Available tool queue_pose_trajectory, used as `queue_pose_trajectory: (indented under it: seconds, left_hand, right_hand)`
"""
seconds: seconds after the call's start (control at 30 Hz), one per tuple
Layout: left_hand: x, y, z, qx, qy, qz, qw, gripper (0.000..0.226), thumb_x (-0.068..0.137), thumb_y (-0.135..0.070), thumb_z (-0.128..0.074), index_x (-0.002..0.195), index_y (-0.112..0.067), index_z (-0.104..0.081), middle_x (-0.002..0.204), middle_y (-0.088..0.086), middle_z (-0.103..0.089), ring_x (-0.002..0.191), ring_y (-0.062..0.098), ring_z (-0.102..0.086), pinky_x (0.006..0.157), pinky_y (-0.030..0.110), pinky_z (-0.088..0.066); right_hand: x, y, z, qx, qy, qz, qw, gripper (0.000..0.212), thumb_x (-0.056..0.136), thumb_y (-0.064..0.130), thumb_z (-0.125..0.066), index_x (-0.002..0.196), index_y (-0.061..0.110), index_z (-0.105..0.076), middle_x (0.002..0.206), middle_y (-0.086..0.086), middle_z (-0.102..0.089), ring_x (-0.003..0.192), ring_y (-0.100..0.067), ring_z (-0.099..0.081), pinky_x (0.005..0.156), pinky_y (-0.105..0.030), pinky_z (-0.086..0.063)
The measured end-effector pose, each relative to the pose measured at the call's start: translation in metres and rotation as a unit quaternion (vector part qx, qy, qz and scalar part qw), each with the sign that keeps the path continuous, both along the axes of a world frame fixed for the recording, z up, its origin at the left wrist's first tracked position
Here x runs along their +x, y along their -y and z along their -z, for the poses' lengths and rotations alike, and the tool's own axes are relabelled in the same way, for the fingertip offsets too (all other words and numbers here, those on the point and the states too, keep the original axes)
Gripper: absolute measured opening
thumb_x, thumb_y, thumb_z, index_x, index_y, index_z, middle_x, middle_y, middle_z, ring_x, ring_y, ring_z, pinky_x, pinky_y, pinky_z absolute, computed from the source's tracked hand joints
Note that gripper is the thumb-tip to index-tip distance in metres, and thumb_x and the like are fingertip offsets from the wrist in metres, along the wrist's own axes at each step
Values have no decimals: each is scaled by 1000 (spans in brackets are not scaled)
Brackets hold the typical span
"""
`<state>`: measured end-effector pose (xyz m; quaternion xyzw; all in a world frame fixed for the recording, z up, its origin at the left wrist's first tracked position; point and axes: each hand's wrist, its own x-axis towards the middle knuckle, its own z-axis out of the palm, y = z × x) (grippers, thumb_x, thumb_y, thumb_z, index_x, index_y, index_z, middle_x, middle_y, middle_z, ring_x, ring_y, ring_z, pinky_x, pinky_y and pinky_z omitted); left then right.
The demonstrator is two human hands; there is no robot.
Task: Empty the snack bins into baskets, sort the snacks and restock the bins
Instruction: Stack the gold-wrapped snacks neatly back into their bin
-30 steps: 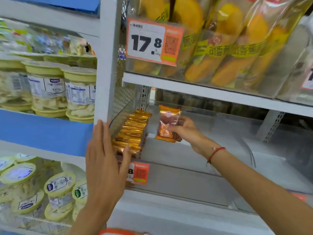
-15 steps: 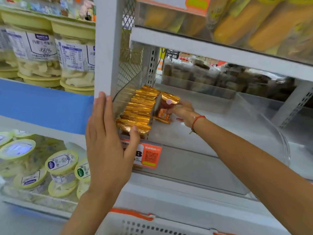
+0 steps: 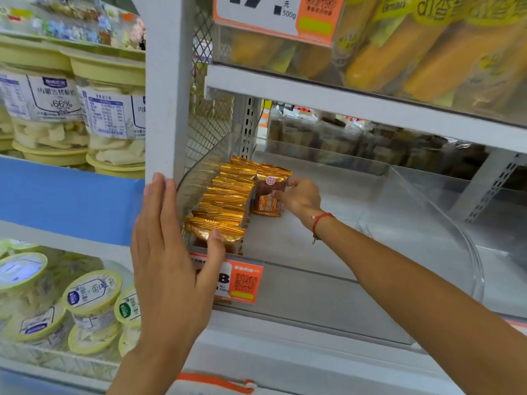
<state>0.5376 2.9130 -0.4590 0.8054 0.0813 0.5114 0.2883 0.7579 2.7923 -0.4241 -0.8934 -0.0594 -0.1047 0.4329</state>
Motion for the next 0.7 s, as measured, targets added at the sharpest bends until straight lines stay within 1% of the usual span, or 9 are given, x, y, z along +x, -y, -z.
queue_pose_trajectory:
  seconds: [0.1,0.13,0.23,0.33,0.37,0.43,0.57,0.63,0.7]
  left_hand:
    - [-1,0,0,-2,-7,-1,1000,73,93,-43,-41,155,-13,-16,162,-6,-8,149,10,-7,119,32,-12]
    - [-1,0,0,-5,-10,-1,1000,73,93,-44,-40,155,-13,-16,163,-5,-8,149,10,-7,120,34,-13]
    - [-2,-1,0,-7,-16,1,1000,73,93,-45,-40,155,-13,-16,163,-3,-9,149,10,-7,120,36,-14]
    - [-2,-1,0,-5,-22,1,1000,73,93,-43,-41,155,-13,-16,163,-3,-9,149,10,-6,121,38,-15]
    - [-2,-2,0,-4,-23,0,1000,73,93,-43,-42,155,-13,-16,163,-4,-8,149,9,-6,121,37,-14]
    - [-2,-2,0,-3,-27,-2,1000,74,93,-43,-42,155,-14,-15,163,-5,-7,149,9,-5,121,36,-14]
    - [-2,-2,1,0,-28,-1,1000,74,93,-44,-41,155,-15,-13,162,-8,-6,149,8,-5,121,35,-13]
    - [-2,-3,1,0,-27,1,1000,74,93,-44,-41,155,-15,-13,162,-9,-5,149,7,-4,121,34,-13]
    - [-2,-3,2,0,-26,2,1000,74,93,-44,-42,155,-15,-13,162,-9,-6,149,7,-4,121,34,-13]
  right_hand:
    - [6,2,-1,73,-60,2,996,26,84,17,-74,109,10,-69,108,-8,-69,98,-21,-66,87,-37,-56]
    - [6,3,-2,96,-78,0,992,28,84,15,-74,110,9,-68,111,-10,-69,99,-22,-66,89,-39,-56]
    - [4,6,-5,126,-114,-27,985,27,84,9,-73,110,9,-66,112,-11,-67,96,-21,-66,89,-36,-56]
    - [0,6,-6,152,-137,-36,978,47,86,4,-70,128,6,-51,114,-13,-61,93,-23,-66,86,-33,-57]
    - [1,5,-5,153,-132,-23,979,52,85,5,-71,131,7,-47,114,-13,-59,93,-24,-66,84,-34,-58]
    - [3,2,-4,140,-99,8,985,58,82,8,-75,131,9,-42,117,-14,-59,94,-27,-68,82,-37,-59]
    - [5,-1,-4,98,-36,22,994,57,78,13,-79,122,13,-44,111,-12,-59,95,-29,-65,79,-45,-59]
    - [5,1,-5,69,-16,16,997,60,77,14,-80,123,13,-42,110,-10,-58,95,-29,-64,77,-44,-59]
    - [4,5,-6,31,11,12,999,67,75,22,-82,128,13,-40,116,-11,-58,101,-29,-61,78,-39,-57]
